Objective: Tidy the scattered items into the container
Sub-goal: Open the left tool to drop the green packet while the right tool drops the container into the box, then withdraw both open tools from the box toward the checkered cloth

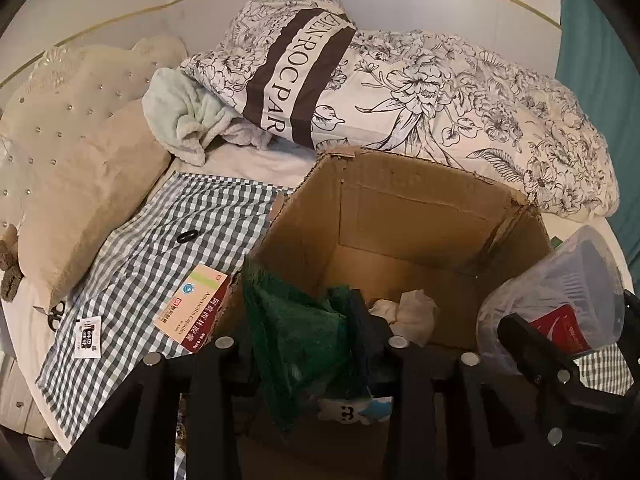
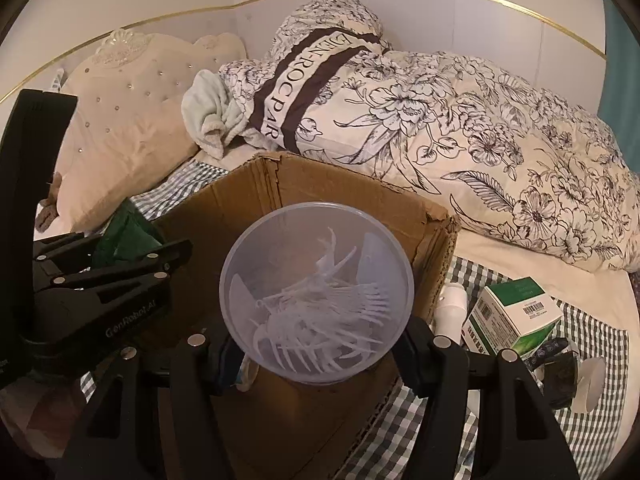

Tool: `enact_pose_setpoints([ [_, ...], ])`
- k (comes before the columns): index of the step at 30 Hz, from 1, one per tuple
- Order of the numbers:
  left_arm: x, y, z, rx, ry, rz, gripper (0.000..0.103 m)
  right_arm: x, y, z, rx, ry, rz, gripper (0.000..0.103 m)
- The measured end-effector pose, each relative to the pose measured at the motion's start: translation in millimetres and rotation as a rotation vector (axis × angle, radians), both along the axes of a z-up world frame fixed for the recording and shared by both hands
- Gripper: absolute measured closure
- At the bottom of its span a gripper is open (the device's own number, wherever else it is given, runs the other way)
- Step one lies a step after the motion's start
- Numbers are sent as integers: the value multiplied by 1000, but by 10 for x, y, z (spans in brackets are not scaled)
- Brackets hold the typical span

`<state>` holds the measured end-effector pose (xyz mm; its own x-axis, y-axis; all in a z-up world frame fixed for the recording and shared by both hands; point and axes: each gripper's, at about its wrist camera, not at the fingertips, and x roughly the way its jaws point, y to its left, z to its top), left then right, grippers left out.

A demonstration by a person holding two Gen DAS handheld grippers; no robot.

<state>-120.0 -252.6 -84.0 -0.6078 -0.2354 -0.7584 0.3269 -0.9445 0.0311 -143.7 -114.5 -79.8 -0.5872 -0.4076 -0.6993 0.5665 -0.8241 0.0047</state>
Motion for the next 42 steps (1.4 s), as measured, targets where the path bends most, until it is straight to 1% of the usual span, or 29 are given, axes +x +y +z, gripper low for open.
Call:
enact_pose_setpoints([
  [1, 2, 0, 5, 3, 5, -1, 59, 2, 14, 8, -4, 3, -3, 25],
  [2, 6, 5, 17, 3, 10, -4, 58, 12, 26, 20, -9, 10, -6, 23],
  [5, 29, 31, 72, -15, 26, -2, 48, 32, 66, 83, -19, 29, -16, 23],
  [10, 69, 51, 170, -23, 42, 3, 47, 64, 152, 174, -31, 43, -26, 23],
  [14, 109, 107, 275, -38, 64, -2, 44, 101, 239, 248, -44, 52, -37, 23],
  [18, 147, 185, 381, -55, 88, -9, 34, 142, 333, 327, -52, 66, -48, 23],
  [20, 174, 224, 449, -56, 104, -15, 32, 171, 396, 390, -59, 78, -57, 23],
  [22, 191, 263, 503, -57, 115, -22, 26, 197, 457, 449, -65, 89, -67, 23],
  [24, 218, 311, 563, -66, 127, -24, 19, 229, 525, 510, -73, 102, -78, 22],
  [28, 284, 432, 704, -76, 162, -46, 14, 299, 669, 643, -84, 132, -105, 16],
  [33, 377, 589, 876, -72, 202, -76, 4, 387, 841, 798, -81, 162, -140, 14],
  [36, 439, 684, 967, -77, 221, -85, 3, 457, 974, 898, -76, 191, -168, 7],
  [38, 470, 748, 1021, -86, 229, -88, 0, 493, 1048, 953, -77, 204, -184, 6],
  [40, 513, 827, 1088, -92, 244, -97, 0, 533, 1129, 1011, -78, 212, -199, 3],
  [42, 542, 884, 1134, -96, 253, -103, 0, 577, 1202, 1061, -75, 224, -211, 3],
])
